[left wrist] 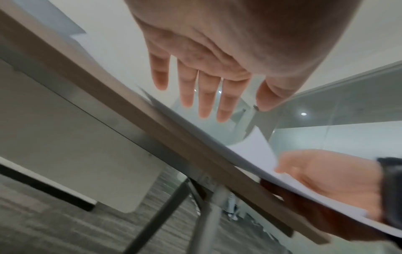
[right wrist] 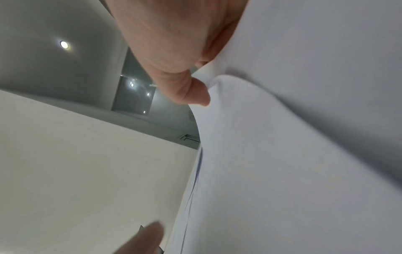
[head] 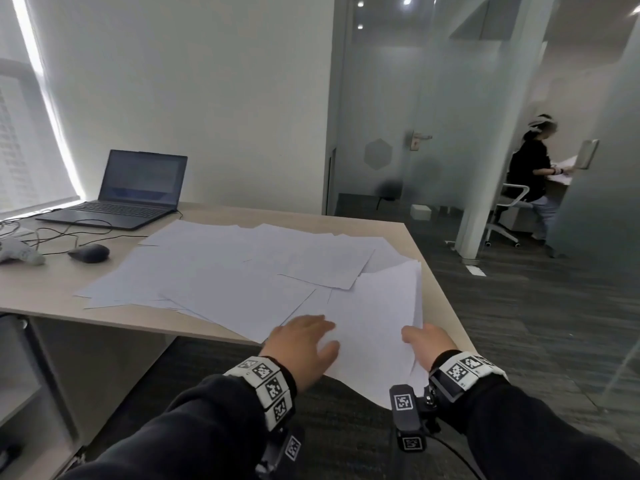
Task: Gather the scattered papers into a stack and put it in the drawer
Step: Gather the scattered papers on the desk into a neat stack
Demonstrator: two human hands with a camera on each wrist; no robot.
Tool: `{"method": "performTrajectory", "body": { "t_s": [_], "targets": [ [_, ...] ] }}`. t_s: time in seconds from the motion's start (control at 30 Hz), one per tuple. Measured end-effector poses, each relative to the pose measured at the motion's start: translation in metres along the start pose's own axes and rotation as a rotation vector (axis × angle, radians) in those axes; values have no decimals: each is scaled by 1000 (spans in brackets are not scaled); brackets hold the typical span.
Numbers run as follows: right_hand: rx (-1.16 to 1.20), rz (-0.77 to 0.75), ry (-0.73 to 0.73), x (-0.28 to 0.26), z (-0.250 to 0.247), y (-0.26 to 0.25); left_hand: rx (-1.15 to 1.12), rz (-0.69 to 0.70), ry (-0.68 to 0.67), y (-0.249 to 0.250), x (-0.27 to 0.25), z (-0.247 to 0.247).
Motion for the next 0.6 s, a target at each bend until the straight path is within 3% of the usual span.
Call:
{"method": "performTrajectory", "body": {
  "t_s": [0.13,0.2,0.43,0.6],
  "targets": [
    [-103,24,36,5,-10,4,133,-295,-69,-71,-2,0],
    [-133,7,33,7,-8,4,142,-375,-68,-93,-7,1],
    [-194,-24,34,8,-7,0,294,-245,-39,-87,-19,-7],
    [-197,-29,53,8,-17,-2,284,-214,-5,-101,-30,-20]
  ]
}}
Point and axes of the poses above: each hand's wrist, its own x-axis towards the middle knuckle, its own z-axis out of the palm, y = z × x, the point moved 10 cm from there along x, towards the middle knuckle, and after that the axes turned 1 degree about x, right-handed, at the moved point
